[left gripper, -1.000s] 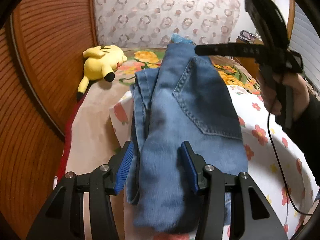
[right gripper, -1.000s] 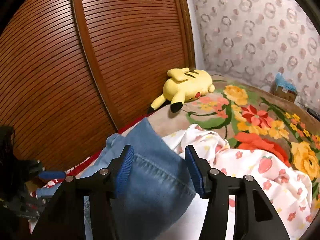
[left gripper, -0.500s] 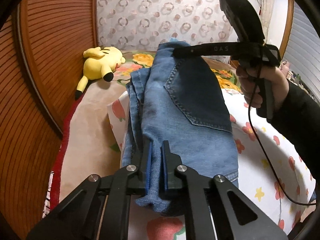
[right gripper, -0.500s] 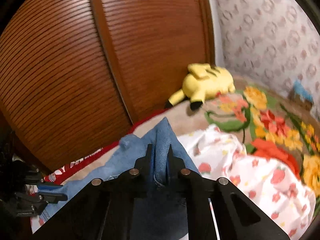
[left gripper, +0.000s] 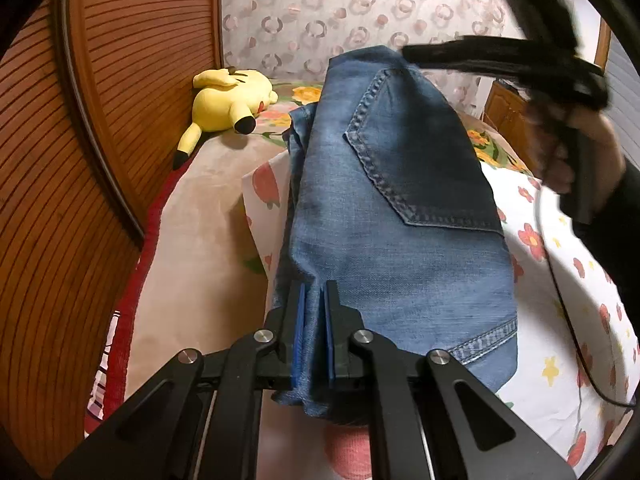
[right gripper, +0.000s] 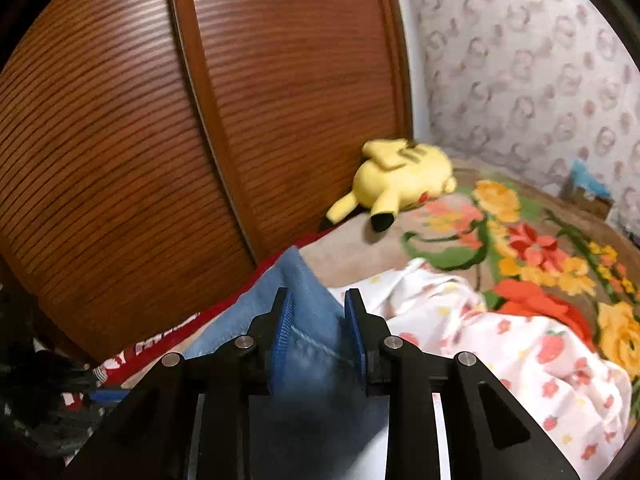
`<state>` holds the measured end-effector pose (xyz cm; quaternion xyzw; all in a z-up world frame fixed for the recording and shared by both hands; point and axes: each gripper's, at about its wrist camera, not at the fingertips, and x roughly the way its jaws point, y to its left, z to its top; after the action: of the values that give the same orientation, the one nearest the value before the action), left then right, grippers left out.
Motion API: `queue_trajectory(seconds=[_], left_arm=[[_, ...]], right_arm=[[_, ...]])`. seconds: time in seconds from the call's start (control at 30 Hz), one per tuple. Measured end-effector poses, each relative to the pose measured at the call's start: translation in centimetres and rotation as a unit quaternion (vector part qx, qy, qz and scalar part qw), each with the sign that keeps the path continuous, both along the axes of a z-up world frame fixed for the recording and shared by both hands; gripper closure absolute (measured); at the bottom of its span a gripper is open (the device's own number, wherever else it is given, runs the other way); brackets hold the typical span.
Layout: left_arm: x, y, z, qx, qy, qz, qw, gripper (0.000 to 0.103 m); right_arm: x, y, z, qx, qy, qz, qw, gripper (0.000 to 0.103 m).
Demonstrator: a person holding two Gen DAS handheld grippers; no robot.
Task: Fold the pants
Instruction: 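Carry the folded jeans toward the plush toy and open both tools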
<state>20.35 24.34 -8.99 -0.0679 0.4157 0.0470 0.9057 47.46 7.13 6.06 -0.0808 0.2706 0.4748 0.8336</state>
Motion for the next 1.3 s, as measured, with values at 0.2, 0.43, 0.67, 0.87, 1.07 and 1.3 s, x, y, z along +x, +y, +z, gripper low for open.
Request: queue_trajectory(seconds=[0.2,0.43,0.67,0.87,1.07,1.3], left_arm=[[-0.1,0.1,-0.1,0.001,-0.001,-0.001,1.0,0.093],[-0.2,0.0,-0.3,0.0,-0.003,0.005,1.0,0.093],[-0.6,-0.5,0.6,0.008,-0.012,0.02,0.9997,0.089],[-1.6,-1.7,2.9,0.03,-0.038,0.019,0.9986,0.071],[-3.2,-4.2,5.9,0.038,-0.079,0.001,0.9961,0.053],[-5.2,-8.0,8.6,0.043,-0.119,-0.025,0.9916,0.024]], right_arm=[[-2.4,-2.5,-1.2,-0.021,0.0,0.016,1.0,0.075],[1.1,1.2,-4.7,-0.08,0.024,-0.038,0.996,0.075],[-1.4,-0.8,-3.2,-0.056,0.025,-0.046,0.997,0.075],[-6.1,-3.4,-2.2,-0.035,0.014,-0.042,0.998,0.073],[-11.1,-7.8,-1.6,-0.009,0.005,-0.049,0.999,0.073],[-15.7,-12.8,-1.1,0.005,-0.008,-0.078,0.997,0.067]])
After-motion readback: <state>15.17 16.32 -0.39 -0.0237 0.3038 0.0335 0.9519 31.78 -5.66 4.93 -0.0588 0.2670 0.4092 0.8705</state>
